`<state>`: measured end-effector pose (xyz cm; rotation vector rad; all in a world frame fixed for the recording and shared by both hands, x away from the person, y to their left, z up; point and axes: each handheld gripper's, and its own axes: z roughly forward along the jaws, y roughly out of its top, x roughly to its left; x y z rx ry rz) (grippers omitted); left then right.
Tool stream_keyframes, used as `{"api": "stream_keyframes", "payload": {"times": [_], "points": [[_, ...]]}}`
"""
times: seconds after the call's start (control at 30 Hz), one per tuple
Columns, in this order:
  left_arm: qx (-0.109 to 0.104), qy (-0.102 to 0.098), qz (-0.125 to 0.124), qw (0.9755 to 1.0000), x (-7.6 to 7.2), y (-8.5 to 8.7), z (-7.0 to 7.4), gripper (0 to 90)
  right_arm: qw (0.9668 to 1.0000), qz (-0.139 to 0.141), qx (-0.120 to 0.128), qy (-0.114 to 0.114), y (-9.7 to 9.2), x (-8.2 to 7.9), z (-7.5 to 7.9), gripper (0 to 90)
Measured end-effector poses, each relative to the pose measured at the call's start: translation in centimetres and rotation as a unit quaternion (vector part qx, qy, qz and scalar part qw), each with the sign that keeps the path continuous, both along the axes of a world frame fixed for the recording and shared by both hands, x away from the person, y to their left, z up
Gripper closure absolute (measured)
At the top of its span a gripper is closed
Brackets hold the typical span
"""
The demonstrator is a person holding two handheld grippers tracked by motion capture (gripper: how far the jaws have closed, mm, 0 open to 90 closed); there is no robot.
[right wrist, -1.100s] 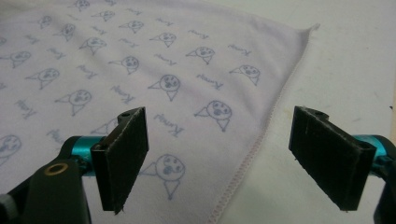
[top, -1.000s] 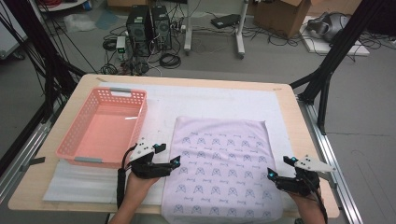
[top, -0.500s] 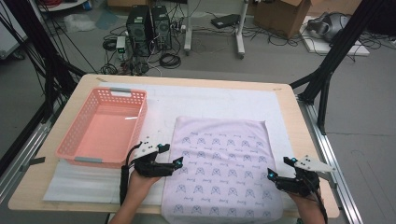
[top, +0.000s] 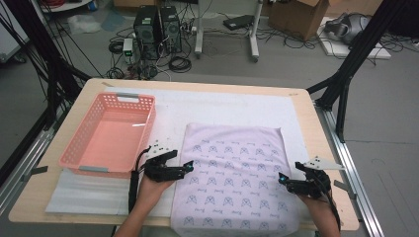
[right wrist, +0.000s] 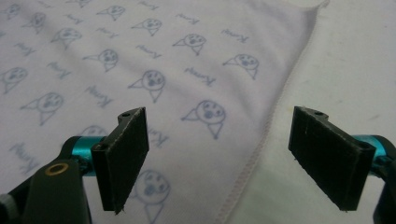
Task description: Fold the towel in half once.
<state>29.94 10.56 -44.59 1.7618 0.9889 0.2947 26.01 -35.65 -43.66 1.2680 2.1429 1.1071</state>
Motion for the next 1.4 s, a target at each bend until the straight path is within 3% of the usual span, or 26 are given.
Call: {"api": "stream_keyframes", "payload": {"times": [0.2,0.33,0.43,0.57,0.63,0.67,0.77,0.9,0.97,1.1,1.13,1.17,1.27,1.4], "points": [[0.022,0.019,0.017,0.9994,2.0,-0.6,0.2,26.7,0.9997,-0.019,0.003,0.012,-0.3,2.0,0.1,24.8],[0.021,0.034,0.03,0.9987,3.1,-0.7,-0.3,29.9,0.9991,-0.033,0.007,0.025,-0.3,3.3,-0.2,28.8],[0.012,0.051,0.044,0.9977,3.5,-0.4,-0.6,31.6,0.9979,-0.04,0.037,0.036,-0.3,4.1,-0.3,32.6],[0.022,0.061,0.056,0.9963,3.7,-0.5,-0.7,33.8,0.9975,-0.055,0.014,0.041,-0.1,5.0,-0.6,35.9],[0.044,0.076,0.044,0.9952,4.0,-0.9,-0.7,36.9,0.9965,-0.07,0.005,0.046,0.0,5.3,-0.7,38.5],[0.06,0.07,0.045,0.9947,4.0,-1.3,-0.5,37.0,0.9961,-0.075,0.003,0.046,-0.1,5.4,-0.7,40.0],[0.081,0.07,0.046,0.9932,4.2,-1.9,-0.3,39.7,0.9958,-0.074,-0.011,0.053,0.1,5.6,-1.0,45.5],[0.124,0.046,0.053,0.9898,4.0,-2.5,-0.3,51.9,0.9956,-0.076,-0.027,0.047,0.1,5.6,-0.9,56.9],[0.144,0.032,0.051,0.9878,3.9,-2.5,-0.3,58.7,0.9961,-0.069,-0.026,0.048,0.1,5.5,-0.9,67.7],[0.131,0.036,0.036,0.9901,3.9,-2.4,-0.3,76.0,0.9969,-0.054,-0.021,0.053,0.5,5.4,-0.8,84.4],[0.128,0.037,0.026,0.9907,3.9,-2.4,-0.4,84.8,0.997,-0.051,-0.016,0.056,0.5,5.4,-0.8,85.8],[0.131,0.037,0.028,0.9903,3.8,-2.5,-0.3,85.9,0.9971,-0.051,-0.014,0.056,0.5,5.4,-0.9,86.6],[0.105,0.055,0.04,0.9922,4.1,-2.1,-0.3,86.9,0.9969,-0.052,-0.007,0.058,0.4,5.5,-0.8,88.0],[0.078,0.046,0.068,0.9936,4.3,-1.7,0.4,87.2,0.9967,-0.062,-0.001,0.053,0.0,5.7,-0.7,88.4]]}}
